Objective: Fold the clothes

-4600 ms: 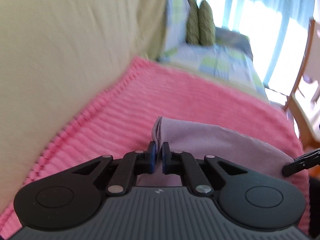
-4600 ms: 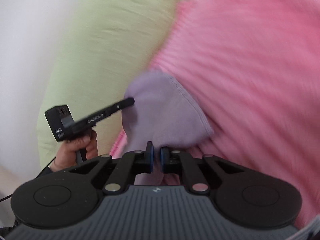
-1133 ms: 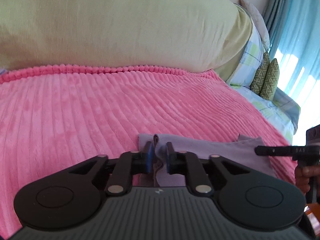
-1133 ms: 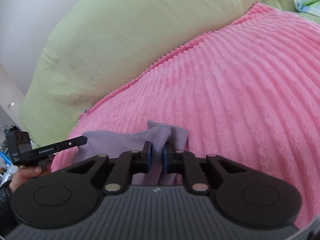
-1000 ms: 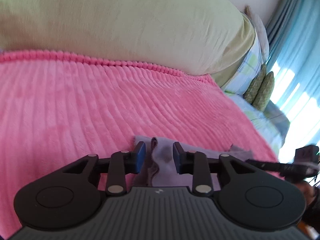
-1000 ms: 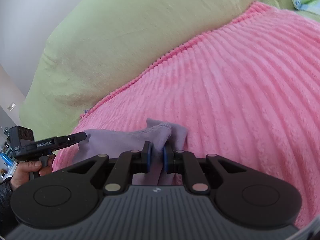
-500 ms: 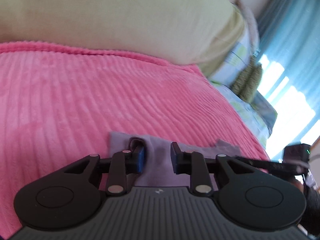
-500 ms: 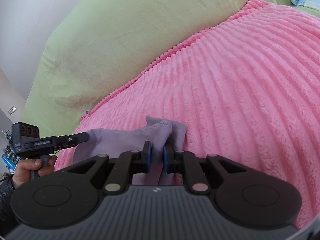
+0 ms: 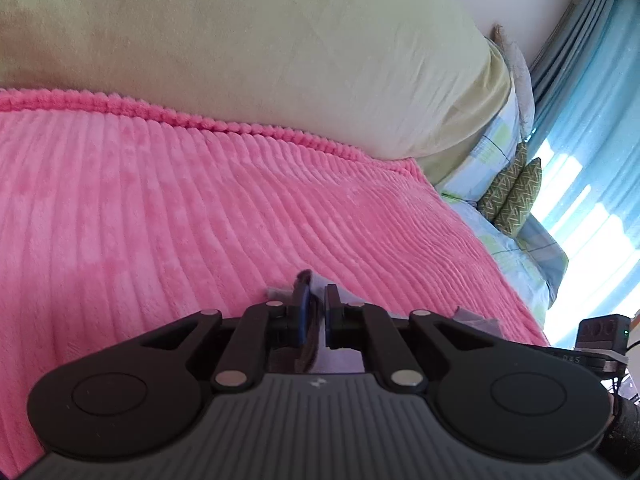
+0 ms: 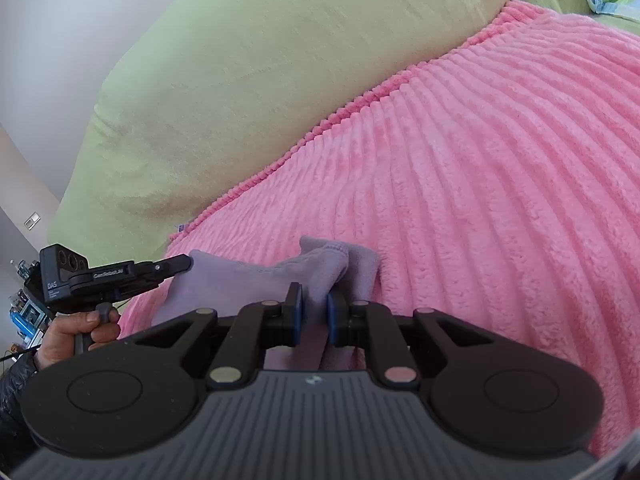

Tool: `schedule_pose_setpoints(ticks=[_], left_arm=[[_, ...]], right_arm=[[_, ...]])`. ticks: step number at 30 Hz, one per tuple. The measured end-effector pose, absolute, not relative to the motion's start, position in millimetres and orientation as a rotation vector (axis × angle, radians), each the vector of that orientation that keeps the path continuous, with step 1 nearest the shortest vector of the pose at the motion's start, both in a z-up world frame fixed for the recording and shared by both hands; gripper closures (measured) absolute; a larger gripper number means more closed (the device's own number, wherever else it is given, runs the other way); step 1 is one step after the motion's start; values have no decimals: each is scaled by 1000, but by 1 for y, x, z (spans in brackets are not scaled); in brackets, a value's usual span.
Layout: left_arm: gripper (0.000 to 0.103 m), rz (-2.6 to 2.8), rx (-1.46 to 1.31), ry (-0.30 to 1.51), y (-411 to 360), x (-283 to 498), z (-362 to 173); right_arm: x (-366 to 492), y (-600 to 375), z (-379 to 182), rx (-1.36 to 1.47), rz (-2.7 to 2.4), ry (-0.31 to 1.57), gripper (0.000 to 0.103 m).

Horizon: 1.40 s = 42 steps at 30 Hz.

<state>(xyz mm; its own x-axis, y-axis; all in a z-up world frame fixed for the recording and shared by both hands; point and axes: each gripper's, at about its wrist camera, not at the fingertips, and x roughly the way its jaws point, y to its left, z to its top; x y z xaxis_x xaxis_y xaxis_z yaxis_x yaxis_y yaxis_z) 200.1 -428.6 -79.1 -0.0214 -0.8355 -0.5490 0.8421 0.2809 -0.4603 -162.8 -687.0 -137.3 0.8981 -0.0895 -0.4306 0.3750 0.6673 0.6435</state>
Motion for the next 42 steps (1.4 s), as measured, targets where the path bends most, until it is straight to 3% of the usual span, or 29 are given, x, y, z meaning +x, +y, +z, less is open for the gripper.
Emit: schedule_pose_setpoints(ticks=[5, 10, 17, 19, 23, 31, 35, 38, 42], left_arm=[[101, -1302, 87, 820, -433, 192, -83], [101, -1287, 136, 783, -431, 186, -84], [99, -1244, 218, 671, -420, 167, -62], [96, -1233, 256, 622, -412, 155, -54], [68, -1245, 345, 518, -382, 110, -40], [66, -1185, 644, 515, -353, 36, -80], [66, -1161, 617, 548, -340, 35, -76], [66, -1136, 635, 555, -334, 27, -70], [64, -1127, 610, 585, -330, 19, -71]], right_arm=[[-168, -686, -139, 822, -297, 353, 91], [-180, -692, -144, 881, -348, 287, 93], [-192, -690, -135, 828, -513, 346, 92], [-198, -683, -127, 809, -499, 347, 91], [-212, -649, -109, 750, -399, 353, 87], [-201, -585, -124, 627, -261, 512, 88], [-209, -576, -115, 580, -325, 552, 89], [-215, -568, -104, 554, -352, 563, 79], [-224, -558, -100, 565, -345, 552, 74]])
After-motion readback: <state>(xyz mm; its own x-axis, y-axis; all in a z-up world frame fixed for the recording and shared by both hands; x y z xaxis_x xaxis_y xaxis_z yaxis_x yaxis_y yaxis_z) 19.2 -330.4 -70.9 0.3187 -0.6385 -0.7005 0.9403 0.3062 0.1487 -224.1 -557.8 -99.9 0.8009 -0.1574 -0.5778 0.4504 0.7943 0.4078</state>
